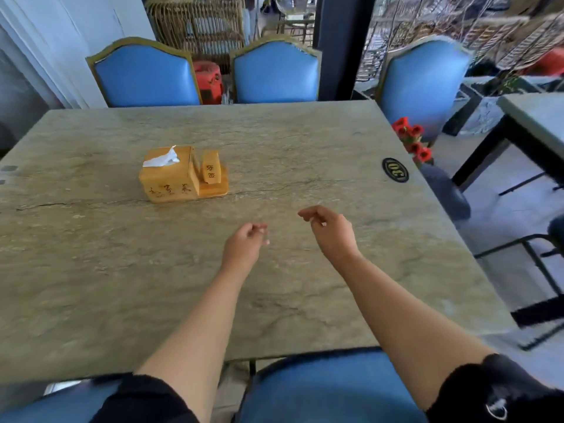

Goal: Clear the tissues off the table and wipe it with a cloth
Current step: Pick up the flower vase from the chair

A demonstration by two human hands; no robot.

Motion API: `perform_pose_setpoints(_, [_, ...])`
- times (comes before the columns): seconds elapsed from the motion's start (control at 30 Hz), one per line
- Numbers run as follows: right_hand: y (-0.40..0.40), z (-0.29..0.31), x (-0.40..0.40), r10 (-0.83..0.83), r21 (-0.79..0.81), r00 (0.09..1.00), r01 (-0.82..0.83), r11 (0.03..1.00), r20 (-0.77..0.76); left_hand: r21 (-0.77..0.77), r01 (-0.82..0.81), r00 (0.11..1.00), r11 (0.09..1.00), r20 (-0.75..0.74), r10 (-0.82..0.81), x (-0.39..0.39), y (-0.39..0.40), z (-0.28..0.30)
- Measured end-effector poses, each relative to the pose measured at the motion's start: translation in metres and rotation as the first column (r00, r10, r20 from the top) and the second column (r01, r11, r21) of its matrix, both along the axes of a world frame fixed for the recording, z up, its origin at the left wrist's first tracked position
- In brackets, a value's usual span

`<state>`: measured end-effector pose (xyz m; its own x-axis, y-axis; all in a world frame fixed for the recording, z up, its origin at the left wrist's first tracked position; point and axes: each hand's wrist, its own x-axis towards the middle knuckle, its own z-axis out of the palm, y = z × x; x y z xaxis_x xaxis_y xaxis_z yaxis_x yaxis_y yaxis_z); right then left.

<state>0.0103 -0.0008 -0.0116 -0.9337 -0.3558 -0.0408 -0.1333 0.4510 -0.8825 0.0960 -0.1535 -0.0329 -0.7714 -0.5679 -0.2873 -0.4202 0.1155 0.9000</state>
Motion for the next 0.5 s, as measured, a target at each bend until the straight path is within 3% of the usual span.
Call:
perform_pose_setpoints(0.13, [0.095, 0.01, -0.01, -0.061, -0.019, 0.998, 0.061, 0.998, 0.005, 0.126, -0.015, 0.996, 0.992, -0.084, 0.026, -0.026, 0.088, 0.022])
perform_pose_setpoints(0.5, [0.293, 0.014, -0.054, -0.236, -0.004, 0.972, 0.236, 0.972, 0.014, 0.173, 0.091, 0.977, 0.981, -0.204, -0.055, -0.105, 0.268, 0.053])
